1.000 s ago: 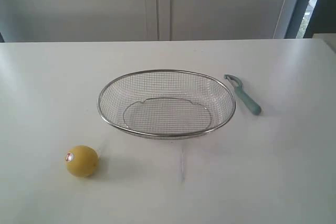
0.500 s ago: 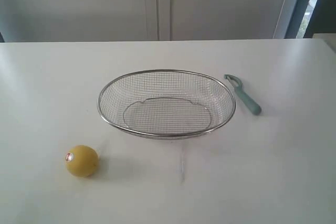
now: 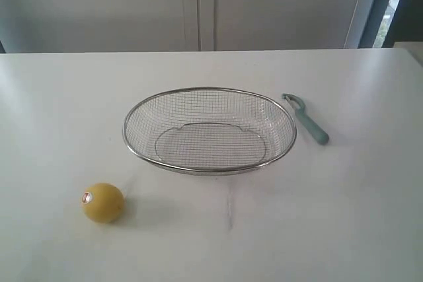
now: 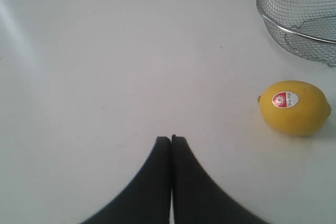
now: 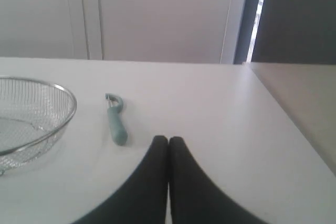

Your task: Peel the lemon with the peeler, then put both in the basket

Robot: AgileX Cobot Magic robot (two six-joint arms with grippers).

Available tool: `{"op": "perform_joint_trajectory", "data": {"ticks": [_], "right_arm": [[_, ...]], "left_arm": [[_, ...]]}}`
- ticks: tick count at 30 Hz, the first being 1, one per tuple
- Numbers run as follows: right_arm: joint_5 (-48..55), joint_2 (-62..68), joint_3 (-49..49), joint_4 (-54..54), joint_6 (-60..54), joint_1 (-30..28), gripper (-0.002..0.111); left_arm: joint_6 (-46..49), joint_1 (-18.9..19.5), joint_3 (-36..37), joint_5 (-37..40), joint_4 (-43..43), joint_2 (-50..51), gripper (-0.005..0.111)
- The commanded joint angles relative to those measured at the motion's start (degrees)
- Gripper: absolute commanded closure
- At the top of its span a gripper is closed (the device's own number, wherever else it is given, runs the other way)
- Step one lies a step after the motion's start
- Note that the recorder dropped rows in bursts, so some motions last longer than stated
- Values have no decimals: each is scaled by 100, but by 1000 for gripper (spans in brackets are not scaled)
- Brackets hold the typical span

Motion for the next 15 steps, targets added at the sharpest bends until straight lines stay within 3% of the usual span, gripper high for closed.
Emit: {"op": "perform_joint_trajectory", "data": {"ticks": [1, 12, 15], "right_arm": [[-764, -39, 32, -61, -41, 0, 108], [-3117, -39, 32, -61, -41, 0, 108], [-3361, -39, 32, -61, -41, 0, 108]], "left_arm": [[-4, 8, 21, 20, -3, -30, 107], [-4, 8, 21, 20, -3, -30, 107], [-4, 8, 21, 20, -3, -30, 107]]}}
